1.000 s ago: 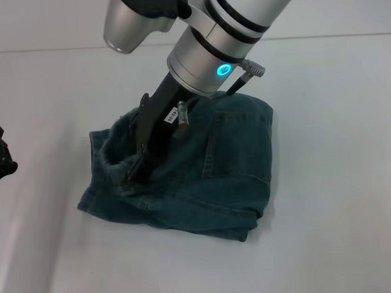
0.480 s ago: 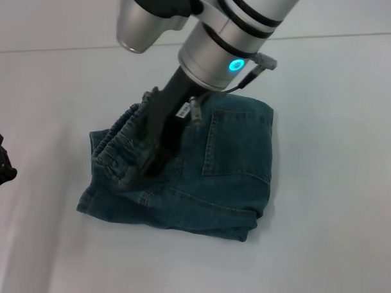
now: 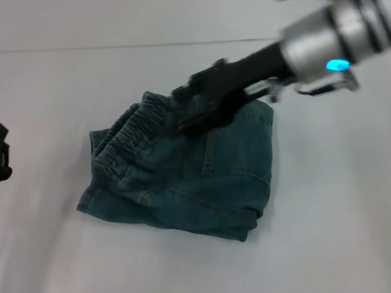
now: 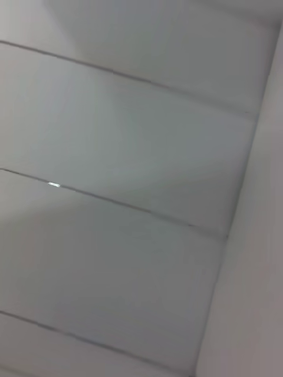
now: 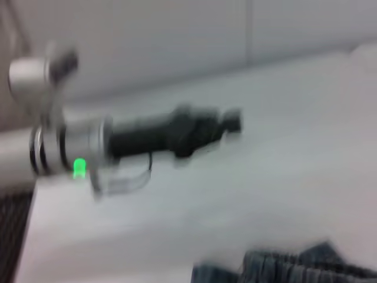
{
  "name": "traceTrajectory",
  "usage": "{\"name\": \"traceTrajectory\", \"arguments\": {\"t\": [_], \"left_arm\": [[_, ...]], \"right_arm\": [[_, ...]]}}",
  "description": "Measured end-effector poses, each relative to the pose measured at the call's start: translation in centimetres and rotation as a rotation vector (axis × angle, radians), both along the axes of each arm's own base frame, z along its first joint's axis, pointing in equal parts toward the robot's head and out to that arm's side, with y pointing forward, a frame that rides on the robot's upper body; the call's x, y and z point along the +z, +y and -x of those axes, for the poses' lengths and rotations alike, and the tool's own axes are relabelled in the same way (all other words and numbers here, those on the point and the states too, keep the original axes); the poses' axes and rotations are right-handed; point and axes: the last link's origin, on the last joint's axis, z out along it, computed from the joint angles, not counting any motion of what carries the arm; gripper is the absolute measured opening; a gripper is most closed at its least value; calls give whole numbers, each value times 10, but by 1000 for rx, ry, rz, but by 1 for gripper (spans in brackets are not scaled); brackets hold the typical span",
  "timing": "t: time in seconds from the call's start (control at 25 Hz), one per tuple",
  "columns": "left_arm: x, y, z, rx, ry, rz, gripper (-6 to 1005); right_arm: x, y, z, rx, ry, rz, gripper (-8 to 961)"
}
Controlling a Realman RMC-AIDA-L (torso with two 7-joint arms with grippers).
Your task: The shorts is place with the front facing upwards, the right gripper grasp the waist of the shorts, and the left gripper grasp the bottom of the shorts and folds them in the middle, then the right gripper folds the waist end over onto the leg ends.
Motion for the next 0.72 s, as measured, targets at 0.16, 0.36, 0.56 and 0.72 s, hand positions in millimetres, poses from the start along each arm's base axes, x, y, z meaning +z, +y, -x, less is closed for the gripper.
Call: {"name": "traceTrajectory", "arguments": {"t": [0.16,0.36,0.56,0.72], "left_arm": [[9,-3,-8,-125,-44,178,134],[29,-10,-30,-323,13,483,274],[41,-9,-44,-372,104,753,502],[45,-3,-49,-368,139,835,668]], "right_arm": [[26,-12,-60,-136,222,-62,799],[45,-46,-133,-231,354,-102,798],[46,-77,-176,-251,339,-122,798],[43,-90,-190,-260,311,-119,797]]}}
